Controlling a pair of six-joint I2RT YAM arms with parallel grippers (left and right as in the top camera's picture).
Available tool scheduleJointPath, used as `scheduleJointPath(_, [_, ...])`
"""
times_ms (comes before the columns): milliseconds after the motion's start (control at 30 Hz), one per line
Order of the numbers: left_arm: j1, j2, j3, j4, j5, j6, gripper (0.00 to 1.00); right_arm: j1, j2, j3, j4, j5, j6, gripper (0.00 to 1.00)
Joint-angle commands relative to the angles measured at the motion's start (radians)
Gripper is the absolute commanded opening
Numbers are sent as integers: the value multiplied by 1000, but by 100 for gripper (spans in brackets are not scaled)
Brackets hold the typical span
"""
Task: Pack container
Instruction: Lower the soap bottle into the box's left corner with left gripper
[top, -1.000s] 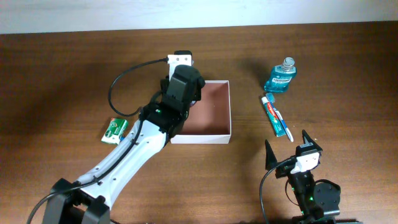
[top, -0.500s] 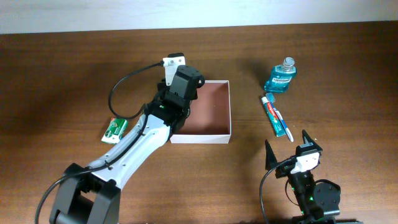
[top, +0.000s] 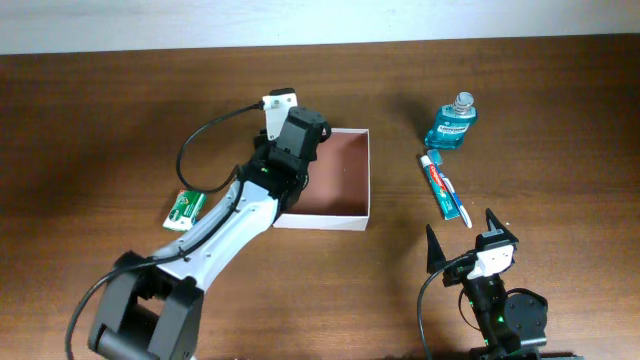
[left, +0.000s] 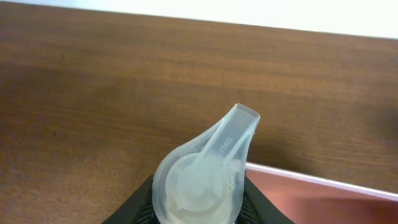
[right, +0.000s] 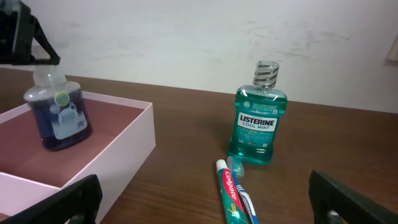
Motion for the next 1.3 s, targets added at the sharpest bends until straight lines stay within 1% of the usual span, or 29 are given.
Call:
scheduleJointPath(0, [2, 12, 19, 21, -29, -19, 9, -4, -6, -5, -5, -1, 0, 99])
scheduleJointPath(100, [2, 12, 19, 26, -27, -19, 10, -4, -6, -5, -5, -1, 0, 99])
scheduleJointPath(167, [2, 12, 19, 24, -13, -19, 20, -4, -6, -5, -5, -2, 0, 98])
scheduleJointPath(200, [2, 12, 19, 24, -10, -19, 28, -4, -6, -5, -5, -2, 0, 99])
scheduleJointPath(333, [2, 12, 20, 21, 40, -19, 37, -4, -6, -5, -5, -1, 0, 99])
scheduleJointPath(400, [2, 12, 19, 21, 43, -19, 41, -4, -6, -5, -5, -2, 0, 98])
scheduleJointPath(467, [2, 12, 19, 21, 43, -19, 43, -4, -6, -5, -5, -1, 0, 99])
scheduleJointPath(600, [2, 12, 20, 8, 43, -18, 55, -4, -6, -5, -5, -2, 0, 99])
scheduleJointPath(833, [2, 9, 20, 3, 115, -15, 59, -4, -6, -5, -5, -2, 0, 99])
scheduleJointPath(1000, [2, -13, 20, -10, 122, -15, 62, -4, -6, -5, -5, -2, 0, 99])
scheduleJointPath(1267, [2, -100, 20, -151, 122, -15, 68, -4, -6, -5, -5, -2, 0, 99])
